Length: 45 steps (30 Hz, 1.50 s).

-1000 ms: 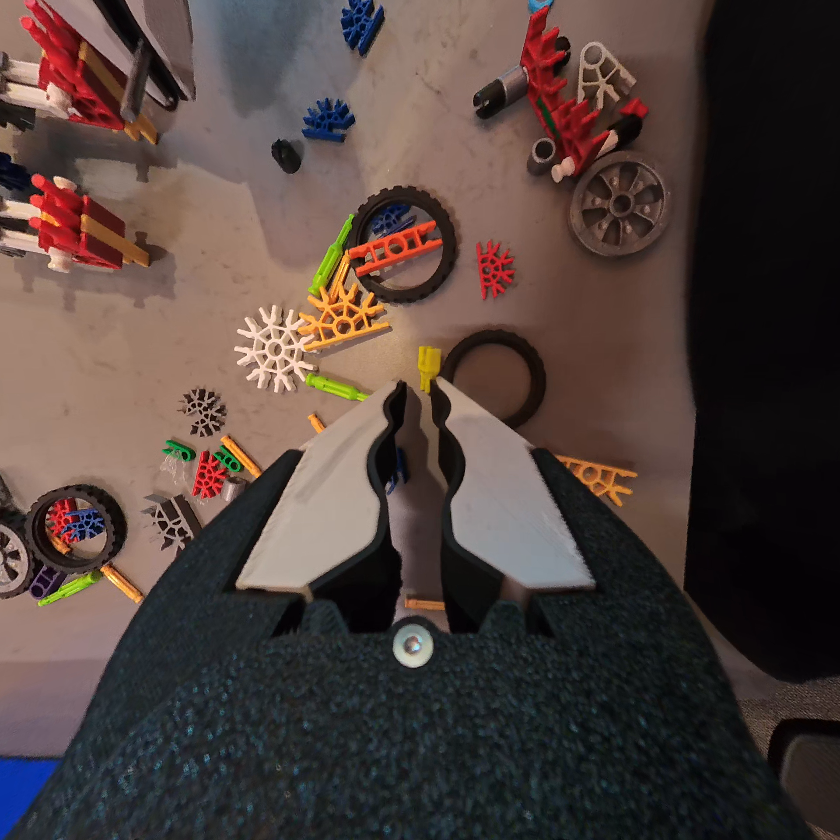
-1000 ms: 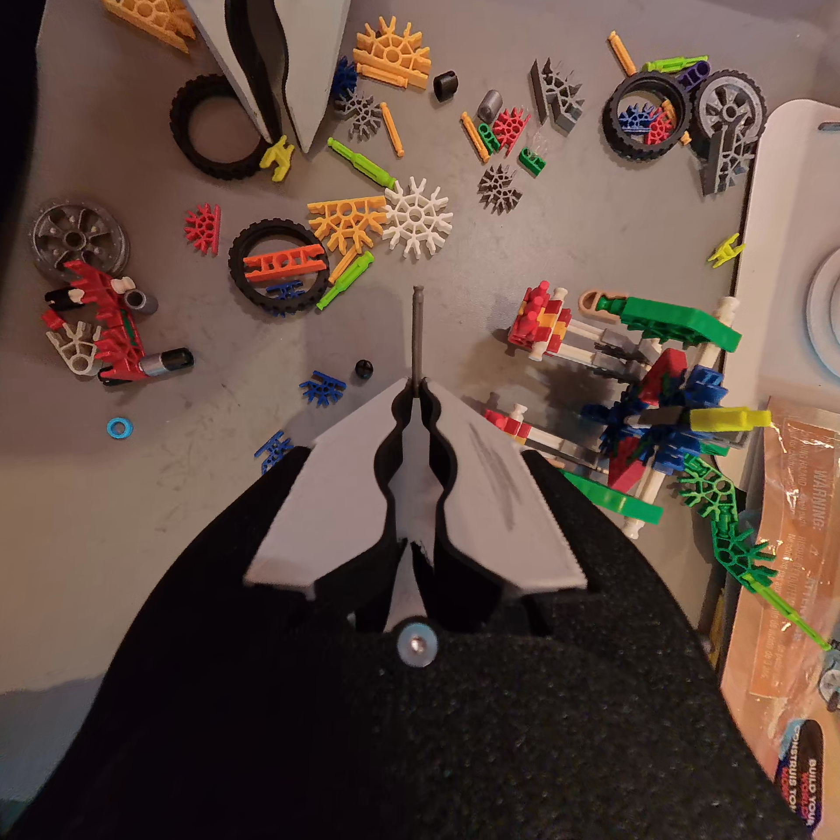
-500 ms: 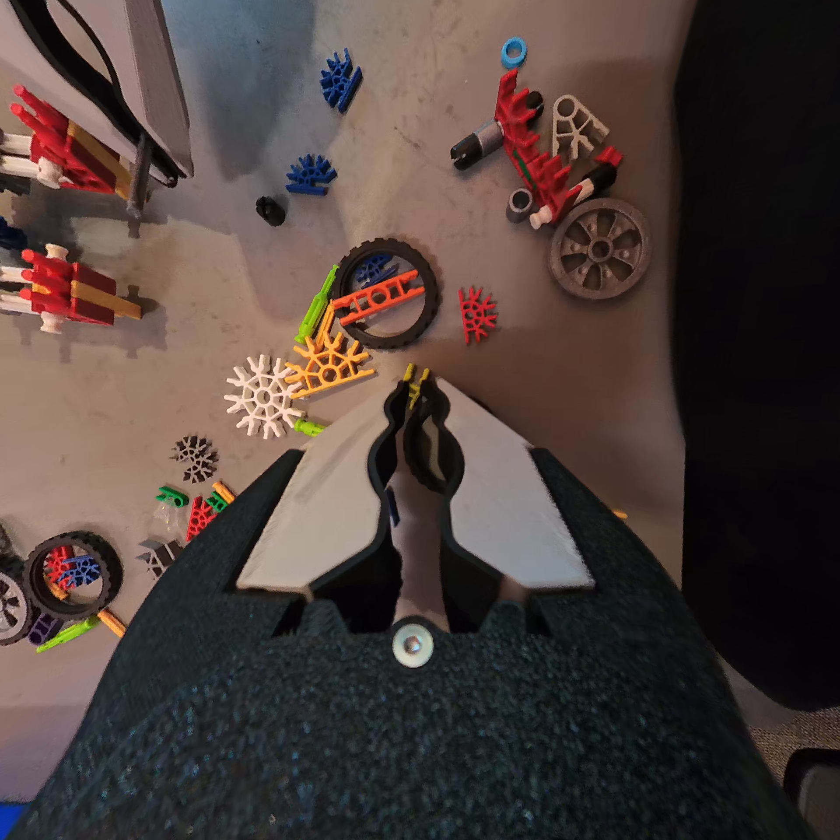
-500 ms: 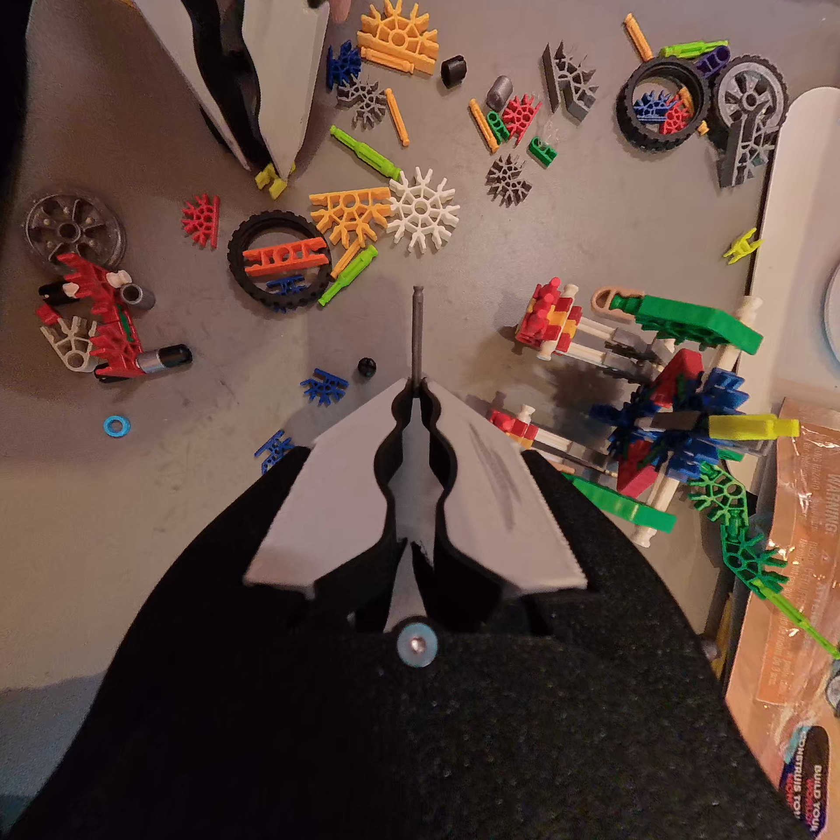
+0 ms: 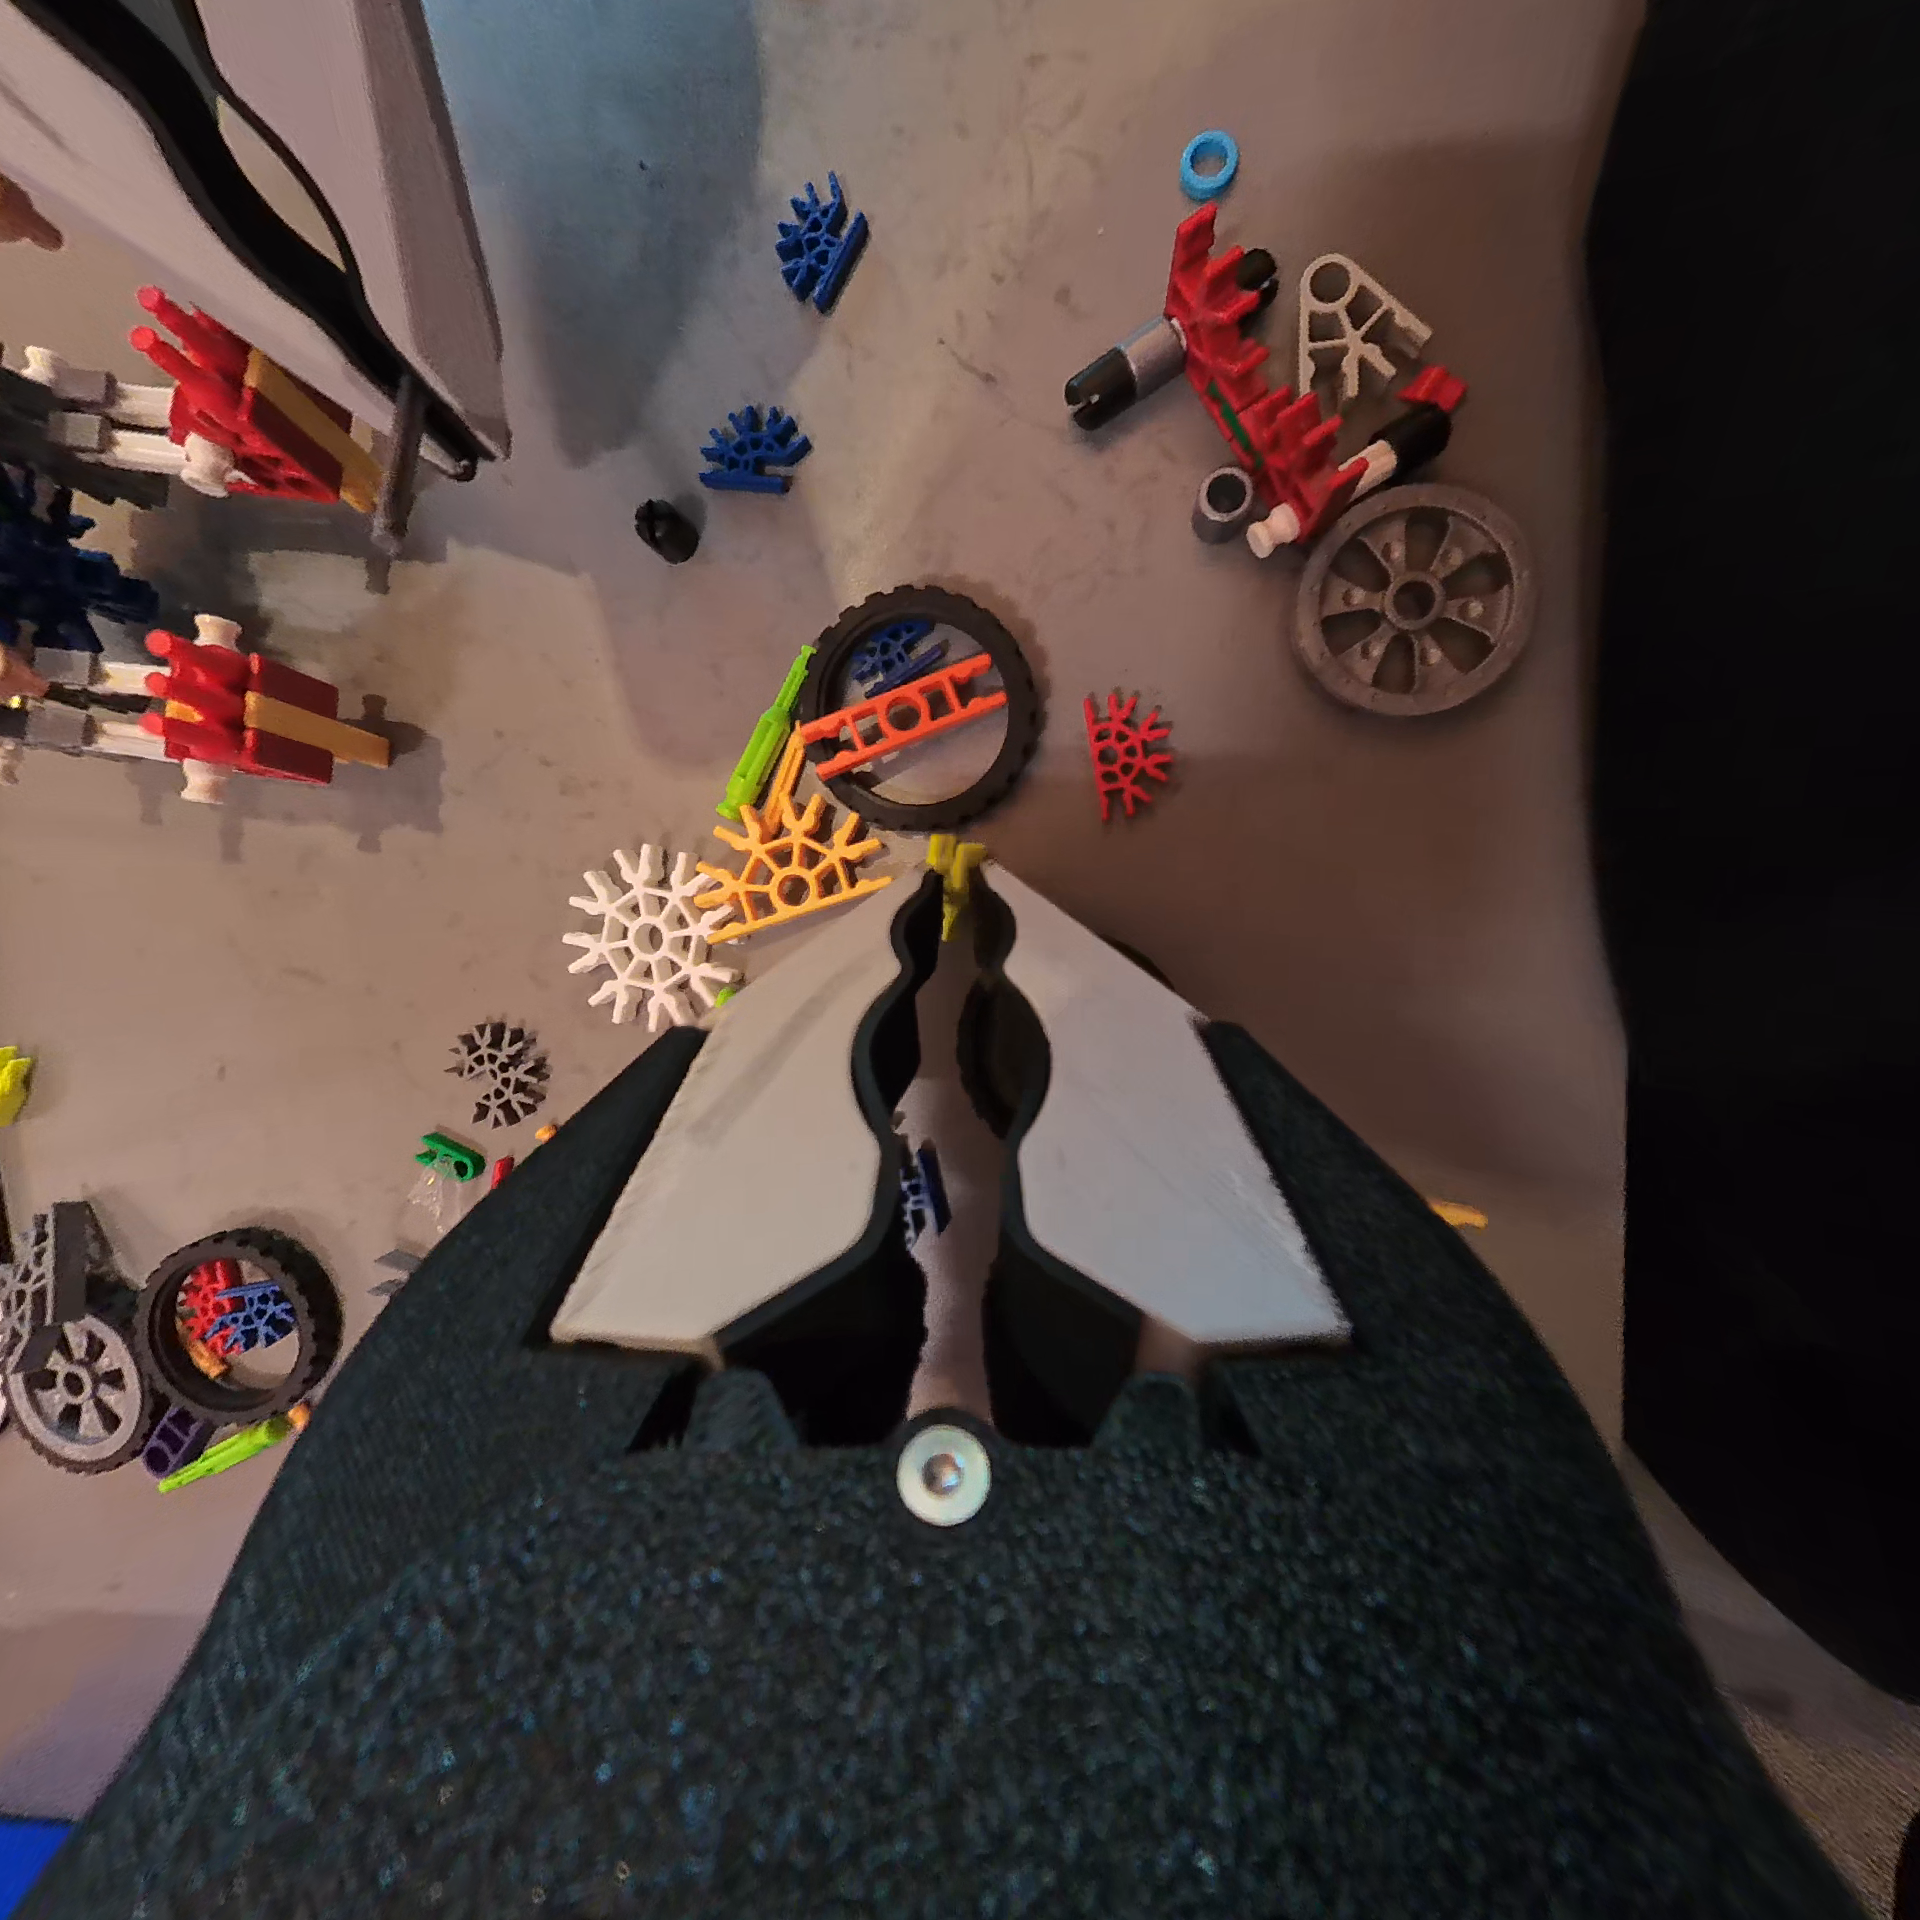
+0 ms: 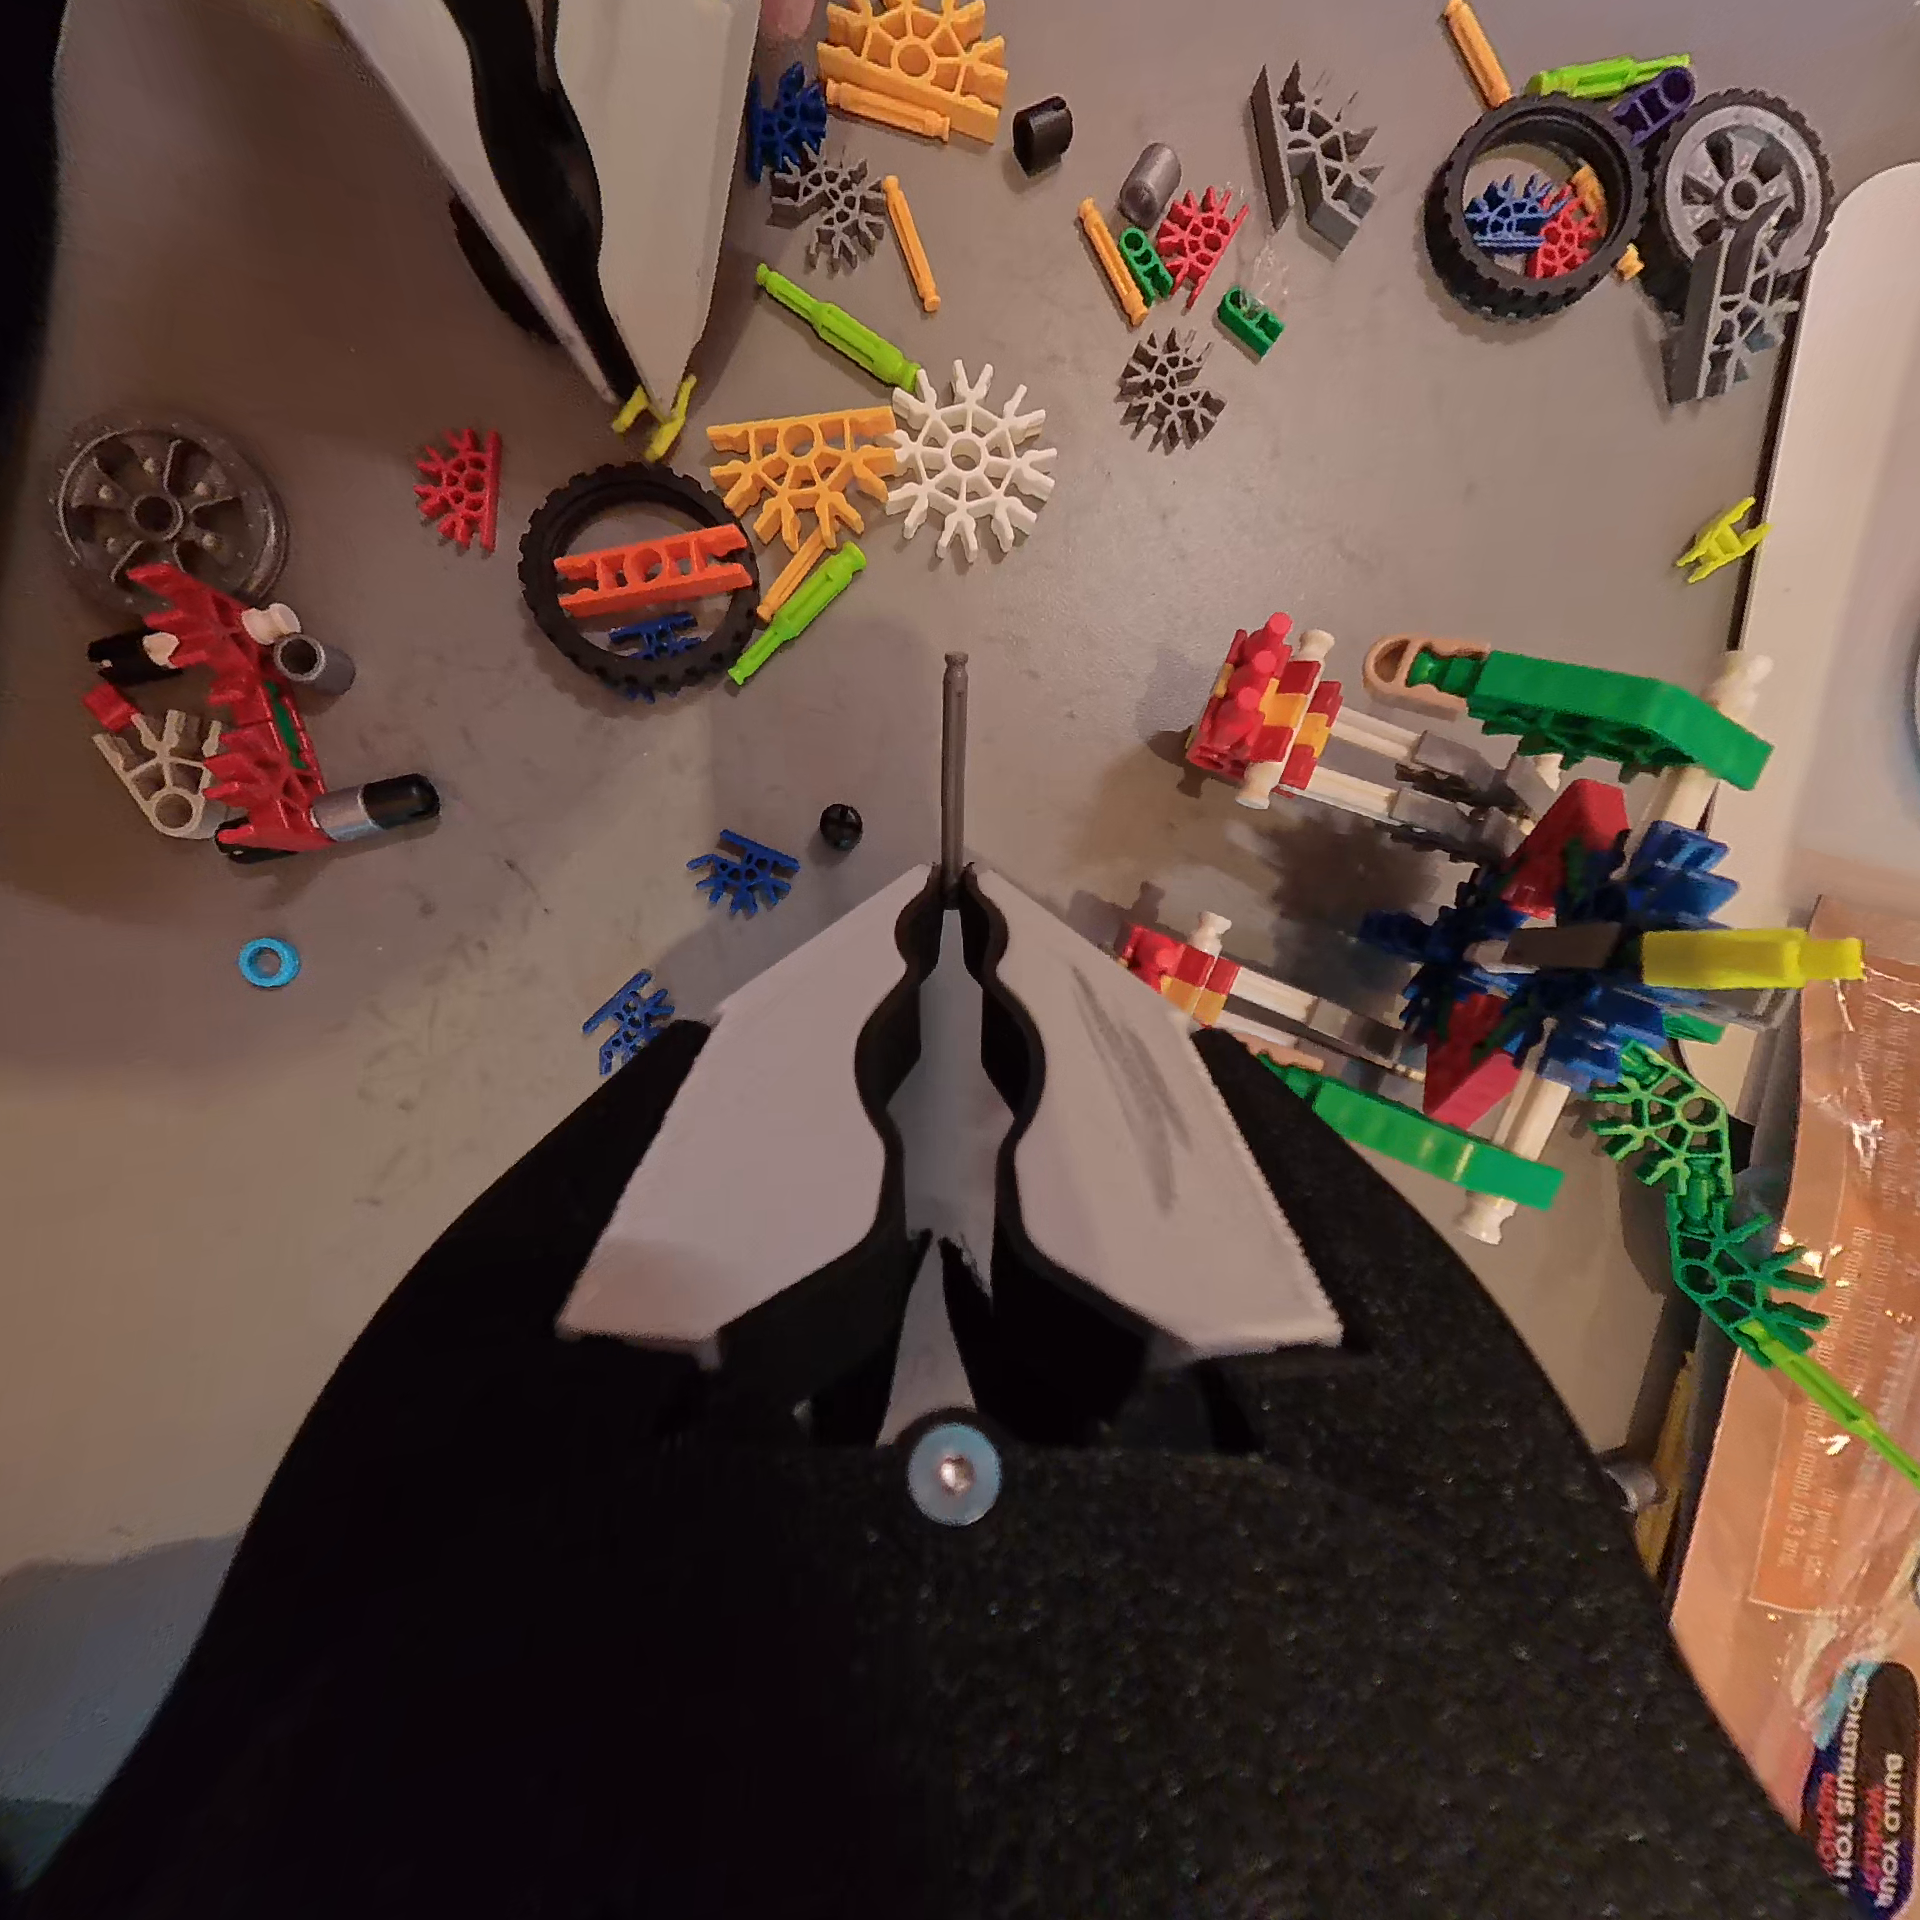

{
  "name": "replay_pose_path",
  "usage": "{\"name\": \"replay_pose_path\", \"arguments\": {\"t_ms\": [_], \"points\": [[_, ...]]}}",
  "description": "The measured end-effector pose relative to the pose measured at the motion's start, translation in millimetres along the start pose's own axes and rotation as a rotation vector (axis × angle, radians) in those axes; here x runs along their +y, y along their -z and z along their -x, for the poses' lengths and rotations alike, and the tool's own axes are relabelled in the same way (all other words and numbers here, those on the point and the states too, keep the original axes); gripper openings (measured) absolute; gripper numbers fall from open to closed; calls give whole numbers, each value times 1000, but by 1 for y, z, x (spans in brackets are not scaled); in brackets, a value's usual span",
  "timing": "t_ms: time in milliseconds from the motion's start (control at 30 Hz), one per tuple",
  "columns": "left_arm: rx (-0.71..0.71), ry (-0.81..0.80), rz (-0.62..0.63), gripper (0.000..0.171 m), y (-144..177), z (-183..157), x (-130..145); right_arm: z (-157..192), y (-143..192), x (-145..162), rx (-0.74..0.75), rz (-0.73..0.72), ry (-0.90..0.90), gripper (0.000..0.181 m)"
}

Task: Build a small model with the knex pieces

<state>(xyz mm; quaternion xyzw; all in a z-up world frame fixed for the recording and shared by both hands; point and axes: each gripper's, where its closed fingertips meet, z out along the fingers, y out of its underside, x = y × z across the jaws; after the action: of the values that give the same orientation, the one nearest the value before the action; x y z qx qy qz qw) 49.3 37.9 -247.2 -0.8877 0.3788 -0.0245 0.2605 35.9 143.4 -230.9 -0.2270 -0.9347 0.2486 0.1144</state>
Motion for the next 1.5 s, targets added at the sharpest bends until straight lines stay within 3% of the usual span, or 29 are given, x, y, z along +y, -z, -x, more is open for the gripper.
{"name": "replay_pose_path", "arguments": {"t_ms": [300, 567, 867, 1500], "points": [[-82, -38, -66, 0, 16, 22, -24, -1, 0, 9, -12, 17, -25, 2], [9, -20, 24, 7, 8, 8, -6, -2, -1, 13, -14, 30, -31, 2], [1, -8, 62, 9, -1, 7, 3, -2, -3, 15, -18, 37, -32, 2], [-18, -21, 32, 0, -5, 8, -2, -2, -4, 17, -19, 44, -33, 2]]}}
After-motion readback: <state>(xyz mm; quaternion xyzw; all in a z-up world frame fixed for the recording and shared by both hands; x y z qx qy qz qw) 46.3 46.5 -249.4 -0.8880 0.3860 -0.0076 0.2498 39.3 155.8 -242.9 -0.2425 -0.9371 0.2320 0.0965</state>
